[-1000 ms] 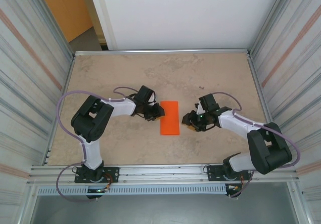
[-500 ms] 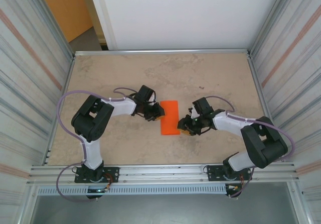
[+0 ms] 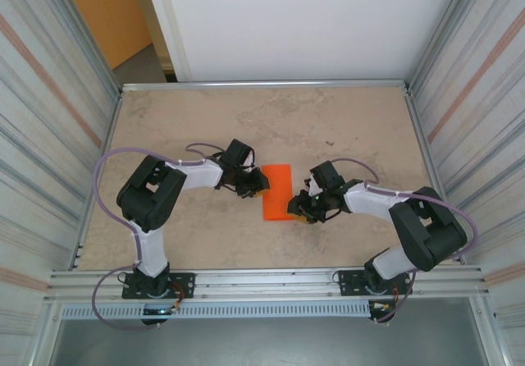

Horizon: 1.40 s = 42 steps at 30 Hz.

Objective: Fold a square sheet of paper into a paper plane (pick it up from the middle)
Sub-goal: Fold the triangle a second time at the center of the table.

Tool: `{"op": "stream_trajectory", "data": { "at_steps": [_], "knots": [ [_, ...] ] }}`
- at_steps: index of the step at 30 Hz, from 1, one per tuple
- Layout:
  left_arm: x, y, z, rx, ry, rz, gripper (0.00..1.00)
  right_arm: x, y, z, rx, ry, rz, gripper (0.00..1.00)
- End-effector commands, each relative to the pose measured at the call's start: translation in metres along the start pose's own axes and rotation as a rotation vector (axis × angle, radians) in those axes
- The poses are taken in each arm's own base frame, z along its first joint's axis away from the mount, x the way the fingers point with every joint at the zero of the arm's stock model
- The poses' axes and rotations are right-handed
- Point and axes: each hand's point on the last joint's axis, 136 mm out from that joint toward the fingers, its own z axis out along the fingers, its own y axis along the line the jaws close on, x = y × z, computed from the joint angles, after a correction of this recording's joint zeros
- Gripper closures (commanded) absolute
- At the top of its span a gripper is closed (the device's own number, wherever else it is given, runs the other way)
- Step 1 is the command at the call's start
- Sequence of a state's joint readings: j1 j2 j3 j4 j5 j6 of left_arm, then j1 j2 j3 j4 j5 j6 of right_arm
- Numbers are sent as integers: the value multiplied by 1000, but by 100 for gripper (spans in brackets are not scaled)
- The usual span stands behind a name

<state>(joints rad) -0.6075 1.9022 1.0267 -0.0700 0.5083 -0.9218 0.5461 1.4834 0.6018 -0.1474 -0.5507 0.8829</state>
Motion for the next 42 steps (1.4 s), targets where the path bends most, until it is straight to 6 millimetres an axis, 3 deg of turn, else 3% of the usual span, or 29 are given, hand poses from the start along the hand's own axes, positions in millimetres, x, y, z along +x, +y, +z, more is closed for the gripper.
{"op": "stream_trajectory", "data": {
  "at_steps": [1, 8, 21, 30, 42],
  "knots": [
    [16, 32, 9, -98, 67, -75, 81, 1, 6, 4, -23, 10, -2, 68],
    [16, 31, 9, -94, 69, -70, 81, -11, 16, -2, -45, -48, -21, 70],
    [17, 32, 10, -96, 77, -69, 81, -29, 20, -2, -81, -79, -34, 65],
    [16, 32, 11, -94, 76, -68, 81, -26, 19, -1, -89, -67, -26, 66],
    [16, 28, 9, -86, 72, -63, 81, -15, 11, -8, -98, -55, 68, 78]
  ]
}}
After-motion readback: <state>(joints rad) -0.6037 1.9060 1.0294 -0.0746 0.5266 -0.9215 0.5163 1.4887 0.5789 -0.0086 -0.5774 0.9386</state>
